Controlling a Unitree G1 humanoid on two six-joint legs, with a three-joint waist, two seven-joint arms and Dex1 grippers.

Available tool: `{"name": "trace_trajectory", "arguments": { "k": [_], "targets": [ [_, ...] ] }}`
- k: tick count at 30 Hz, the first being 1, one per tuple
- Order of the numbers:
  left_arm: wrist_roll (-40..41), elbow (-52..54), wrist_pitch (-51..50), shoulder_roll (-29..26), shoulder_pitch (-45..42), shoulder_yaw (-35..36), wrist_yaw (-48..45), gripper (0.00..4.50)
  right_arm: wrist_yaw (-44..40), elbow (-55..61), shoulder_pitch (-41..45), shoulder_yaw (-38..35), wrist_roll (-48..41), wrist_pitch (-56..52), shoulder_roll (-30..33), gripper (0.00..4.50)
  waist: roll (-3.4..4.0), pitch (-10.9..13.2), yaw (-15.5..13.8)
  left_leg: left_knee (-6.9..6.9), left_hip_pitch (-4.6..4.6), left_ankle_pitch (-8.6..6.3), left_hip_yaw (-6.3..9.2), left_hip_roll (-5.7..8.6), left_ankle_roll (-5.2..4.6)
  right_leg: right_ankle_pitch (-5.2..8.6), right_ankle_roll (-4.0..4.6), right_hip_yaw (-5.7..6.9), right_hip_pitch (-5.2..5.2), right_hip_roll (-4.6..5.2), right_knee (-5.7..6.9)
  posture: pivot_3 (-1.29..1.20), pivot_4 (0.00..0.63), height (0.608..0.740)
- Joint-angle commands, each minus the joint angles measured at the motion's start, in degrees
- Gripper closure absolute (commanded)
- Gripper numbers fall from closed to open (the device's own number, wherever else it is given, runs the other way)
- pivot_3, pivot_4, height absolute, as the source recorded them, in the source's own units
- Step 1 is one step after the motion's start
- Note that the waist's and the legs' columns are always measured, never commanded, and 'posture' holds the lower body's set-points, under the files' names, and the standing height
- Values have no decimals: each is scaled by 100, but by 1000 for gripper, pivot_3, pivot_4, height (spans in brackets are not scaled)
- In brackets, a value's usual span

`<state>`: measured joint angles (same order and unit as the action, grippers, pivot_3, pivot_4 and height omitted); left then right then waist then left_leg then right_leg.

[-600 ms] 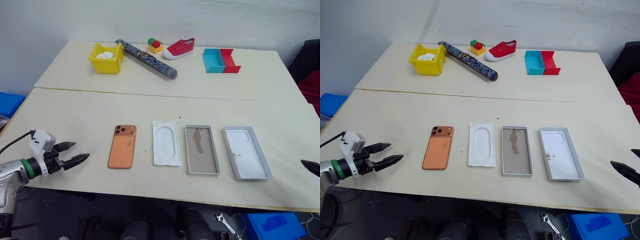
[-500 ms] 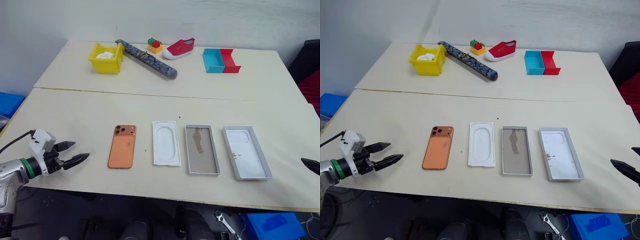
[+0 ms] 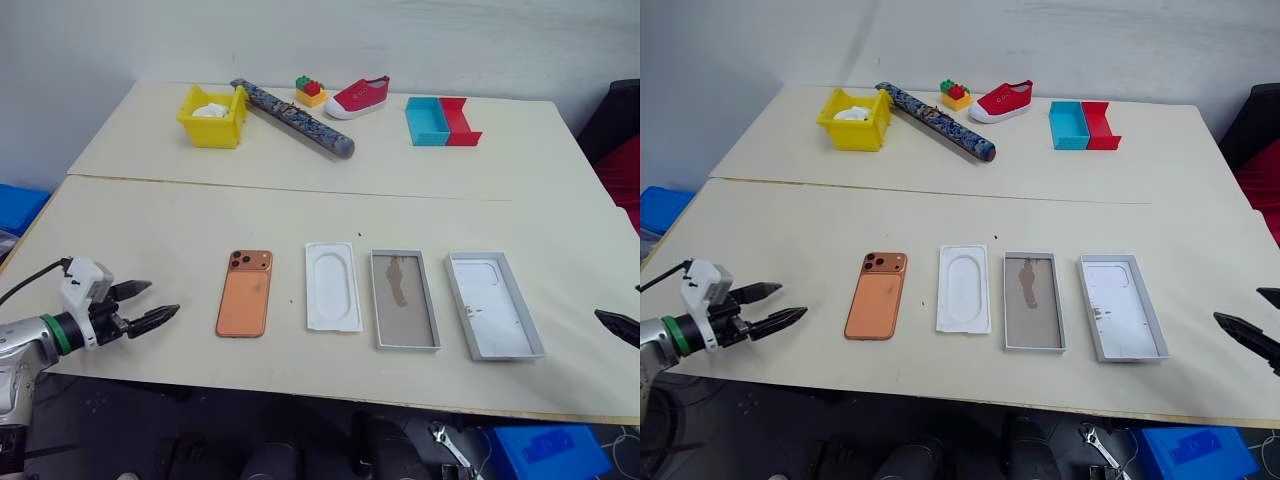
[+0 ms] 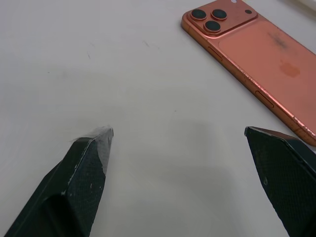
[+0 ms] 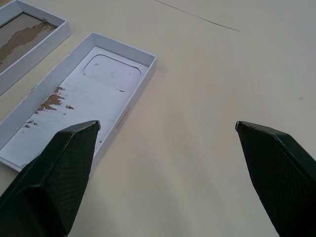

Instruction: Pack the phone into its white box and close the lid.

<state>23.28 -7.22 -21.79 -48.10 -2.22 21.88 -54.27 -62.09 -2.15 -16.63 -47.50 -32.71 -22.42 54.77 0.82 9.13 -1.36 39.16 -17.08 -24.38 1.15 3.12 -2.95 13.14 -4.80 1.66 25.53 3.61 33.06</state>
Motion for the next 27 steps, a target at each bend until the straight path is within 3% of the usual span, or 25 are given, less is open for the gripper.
{"name": "trace_trajectory", "arguments": {
  "k": [1,6,12,19,27],
  "targets": [
    [-88,-57,190,17,-145,-15,91,11,74,177,-16,-128,-31,-43,-45,0,0,0,1,0,-1,0,0,0,0,0,0,1,0,0,1,0,150,740],
    [170,105,-260,-35,-342,-114,-67,11,200,644,-27,-180,-111,-160,-96,0,0,0,4,0,-1,0,0,0,0,-1,-1,1,0,-1,3,0,150,740],
    [692,737,-1270,15,-1035,-540,-214,11,343,2181,17,-58,-964,-1018,-163,0,-1,0,-6,6,-1,1,2,0,2,-1,-2,2,0,-1,14,0,150,740],
    [1327,1339,-3188,218,-1939,-1523,-124,11,839,3919,209,691,-1431,-1292,-270,0,-4,0,-1,12,-4,0,6,2,7,-2,-4,18,1,-4,15,0,150,740],
    [1897,1289,-5271,888,-2904,-2020,539,11,1150,4788,233,1402,-1338,-1131,-404,0,-12,4,-9,80,-28,-8,32,2,25,-2,-4,49,-1,-4,39,0,150,740]
  ]
}}
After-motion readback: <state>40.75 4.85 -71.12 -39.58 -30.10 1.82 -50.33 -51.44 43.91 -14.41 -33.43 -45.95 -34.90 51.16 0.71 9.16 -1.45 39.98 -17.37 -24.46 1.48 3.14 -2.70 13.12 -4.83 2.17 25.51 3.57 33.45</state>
